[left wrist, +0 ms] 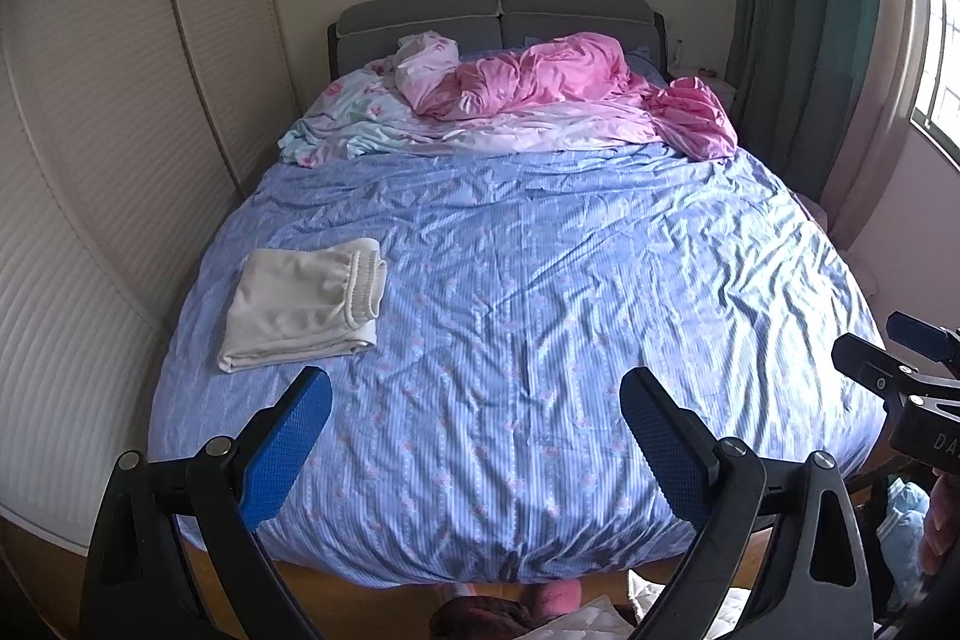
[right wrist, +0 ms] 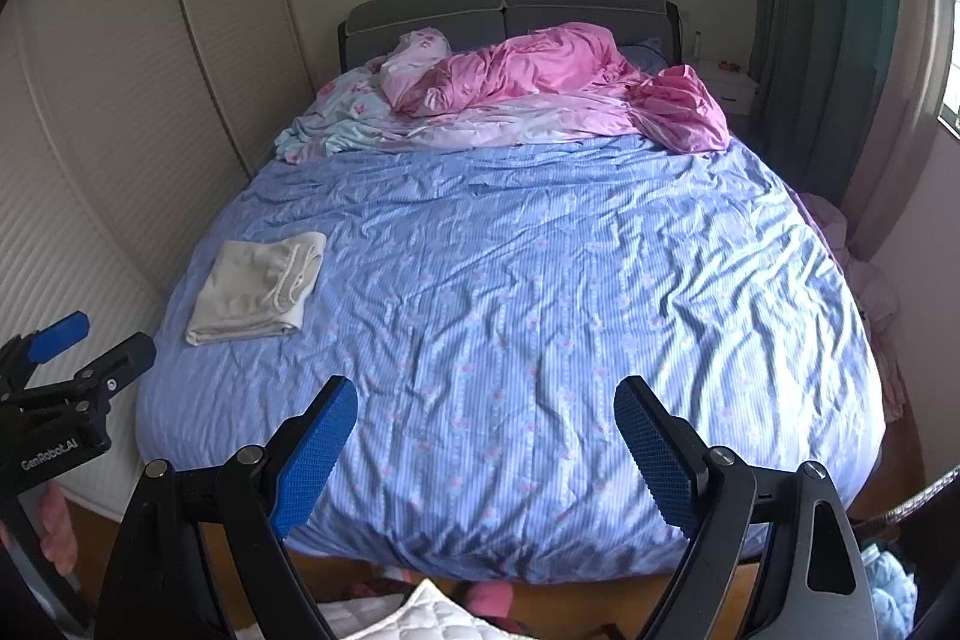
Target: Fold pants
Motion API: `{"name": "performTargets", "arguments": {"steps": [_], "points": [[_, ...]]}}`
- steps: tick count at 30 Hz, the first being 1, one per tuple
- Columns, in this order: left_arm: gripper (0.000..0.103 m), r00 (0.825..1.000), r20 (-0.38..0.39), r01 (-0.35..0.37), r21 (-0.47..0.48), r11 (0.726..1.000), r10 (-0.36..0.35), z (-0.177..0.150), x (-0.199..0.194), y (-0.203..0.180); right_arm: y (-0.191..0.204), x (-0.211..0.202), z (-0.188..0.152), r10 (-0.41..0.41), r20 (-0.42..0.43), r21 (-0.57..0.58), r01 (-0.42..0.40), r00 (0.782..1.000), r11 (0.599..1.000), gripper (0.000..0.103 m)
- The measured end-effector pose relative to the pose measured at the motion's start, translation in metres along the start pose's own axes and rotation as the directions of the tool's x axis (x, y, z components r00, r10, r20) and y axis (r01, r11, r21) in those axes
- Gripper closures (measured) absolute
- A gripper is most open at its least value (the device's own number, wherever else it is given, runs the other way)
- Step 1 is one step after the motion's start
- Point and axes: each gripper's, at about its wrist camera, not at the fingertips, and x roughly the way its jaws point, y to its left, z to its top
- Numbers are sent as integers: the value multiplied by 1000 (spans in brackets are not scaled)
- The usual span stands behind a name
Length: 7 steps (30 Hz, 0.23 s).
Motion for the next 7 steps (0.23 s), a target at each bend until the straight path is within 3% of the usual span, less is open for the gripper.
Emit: {"name": "performTargets", "arguments": {"steps": [7], "points": [[5,1000,4,13,8,1000,-13,7,2,-2,-2,-3,2,-8,3,1,8,1000,1000,15]]}}
